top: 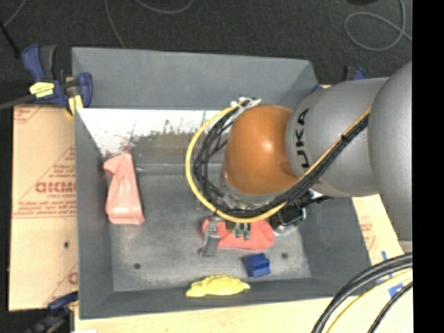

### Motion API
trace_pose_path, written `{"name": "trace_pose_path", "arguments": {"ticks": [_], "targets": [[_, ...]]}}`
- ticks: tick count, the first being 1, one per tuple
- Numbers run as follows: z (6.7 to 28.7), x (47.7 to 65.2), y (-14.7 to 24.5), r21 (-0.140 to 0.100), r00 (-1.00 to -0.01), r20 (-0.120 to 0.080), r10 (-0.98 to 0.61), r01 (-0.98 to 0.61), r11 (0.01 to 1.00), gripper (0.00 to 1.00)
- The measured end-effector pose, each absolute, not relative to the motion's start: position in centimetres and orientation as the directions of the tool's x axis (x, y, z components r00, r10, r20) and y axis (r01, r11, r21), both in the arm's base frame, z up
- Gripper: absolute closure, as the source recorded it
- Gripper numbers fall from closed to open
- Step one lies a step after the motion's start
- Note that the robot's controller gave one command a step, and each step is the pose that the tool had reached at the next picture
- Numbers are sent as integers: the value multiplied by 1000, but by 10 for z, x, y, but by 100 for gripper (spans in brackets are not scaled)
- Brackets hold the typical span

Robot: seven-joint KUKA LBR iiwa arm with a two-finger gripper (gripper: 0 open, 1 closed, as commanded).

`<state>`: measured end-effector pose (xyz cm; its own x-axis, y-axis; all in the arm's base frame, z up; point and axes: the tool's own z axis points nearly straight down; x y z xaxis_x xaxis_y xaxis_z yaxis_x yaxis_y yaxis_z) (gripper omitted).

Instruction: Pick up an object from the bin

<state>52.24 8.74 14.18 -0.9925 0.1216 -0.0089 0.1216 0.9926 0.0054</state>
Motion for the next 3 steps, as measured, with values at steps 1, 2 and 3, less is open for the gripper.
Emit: {"name": "trace_pose_path", "arguments": {"ticks": [1,2,3], "targets": [[100,522,53,0,-936,0,351,351,936,0],[79,540,38,0,-983,-4,182,182,983,0],[86,545,33,1,-995,-6,99,99,995,0]]}}
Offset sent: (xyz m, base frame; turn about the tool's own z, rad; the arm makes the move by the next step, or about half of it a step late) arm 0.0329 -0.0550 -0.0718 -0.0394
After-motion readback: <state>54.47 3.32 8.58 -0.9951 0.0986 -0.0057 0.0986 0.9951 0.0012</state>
